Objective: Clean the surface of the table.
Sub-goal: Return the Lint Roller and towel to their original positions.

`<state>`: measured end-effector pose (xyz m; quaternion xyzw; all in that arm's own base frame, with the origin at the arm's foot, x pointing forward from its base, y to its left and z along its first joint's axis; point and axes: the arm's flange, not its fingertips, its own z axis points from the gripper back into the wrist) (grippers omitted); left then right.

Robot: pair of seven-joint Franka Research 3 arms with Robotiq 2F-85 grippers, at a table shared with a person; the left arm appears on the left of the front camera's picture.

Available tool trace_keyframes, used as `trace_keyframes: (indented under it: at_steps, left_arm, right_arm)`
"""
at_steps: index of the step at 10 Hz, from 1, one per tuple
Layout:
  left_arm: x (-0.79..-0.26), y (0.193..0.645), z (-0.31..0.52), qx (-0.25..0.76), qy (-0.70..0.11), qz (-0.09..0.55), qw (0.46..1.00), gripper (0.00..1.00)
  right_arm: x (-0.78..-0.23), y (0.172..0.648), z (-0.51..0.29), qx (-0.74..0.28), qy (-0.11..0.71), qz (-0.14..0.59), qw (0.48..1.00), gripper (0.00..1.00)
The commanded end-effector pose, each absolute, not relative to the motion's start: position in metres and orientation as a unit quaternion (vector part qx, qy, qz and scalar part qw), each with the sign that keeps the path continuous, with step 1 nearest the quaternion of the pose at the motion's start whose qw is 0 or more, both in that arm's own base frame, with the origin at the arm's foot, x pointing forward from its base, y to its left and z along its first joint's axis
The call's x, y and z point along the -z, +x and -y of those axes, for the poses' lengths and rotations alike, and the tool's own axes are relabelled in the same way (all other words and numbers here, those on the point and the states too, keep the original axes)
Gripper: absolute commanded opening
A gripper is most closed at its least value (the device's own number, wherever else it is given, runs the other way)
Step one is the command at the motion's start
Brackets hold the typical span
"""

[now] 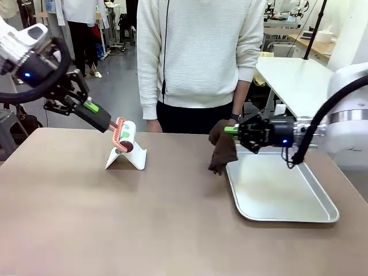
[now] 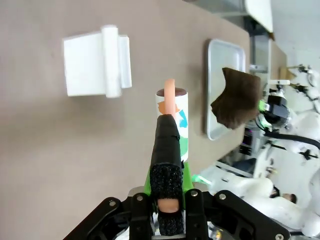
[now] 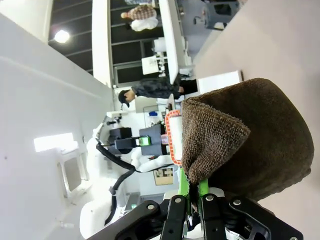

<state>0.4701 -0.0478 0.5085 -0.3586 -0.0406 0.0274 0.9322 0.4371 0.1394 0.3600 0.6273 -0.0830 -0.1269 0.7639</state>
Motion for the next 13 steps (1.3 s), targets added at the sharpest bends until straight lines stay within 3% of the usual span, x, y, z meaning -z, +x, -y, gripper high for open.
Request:
trace_keyframes:
  at_steps: [1, 3, 6, 7, 11, 13]
  left_arm:
    - [-0.502, 0.482, 0.067, -0.001, -0.329, 0.047, 0.943, 0.22]
    - [-0.502, 0.486, 0.083, 0.048, -0.330, 0.064, 0.941, 0.22]
    - [-0.497, 0.491, 0.080, 0.040, -0.333, 0.025, 0.942, 0.22]
    - [-0.497, 0.487, 0.092, 0.044, -0.331, 0.055, 0.941, 0.22]
    - [-0.494, 0.488, 0.090, 0.043, -0.333, 0.047, 0.941, 0.22]
    - [-0.499, 0.493, 0.105, 0.029, -0.288, 0.043, 0.956, 0.22]
  right_arm:
    - [-0.349, 0.444, -0.168, 0.121, 0.622, 0.084, 0.769, 0.07]
    - [-0.337, 0.435, -0.180, 0.109, 0.602, 0.051, 0.789, 0.07]
    - [-0.334, 0.433, -0.173, 0.105, 0.600, -0.012, 0.793, 0.07]
    - [-0.327, 0.429, -0.182, 0.110, 0.606, 0.034, 0.787, 0.07]
    - [-0.325, 0.428, -0.179, 0.108, 0.601, 0.020, 0.792, 0.07]
    - [-0.332, 0.436, -0.205, 0.139, 0.601, 0.059, 0.785, 0.07]
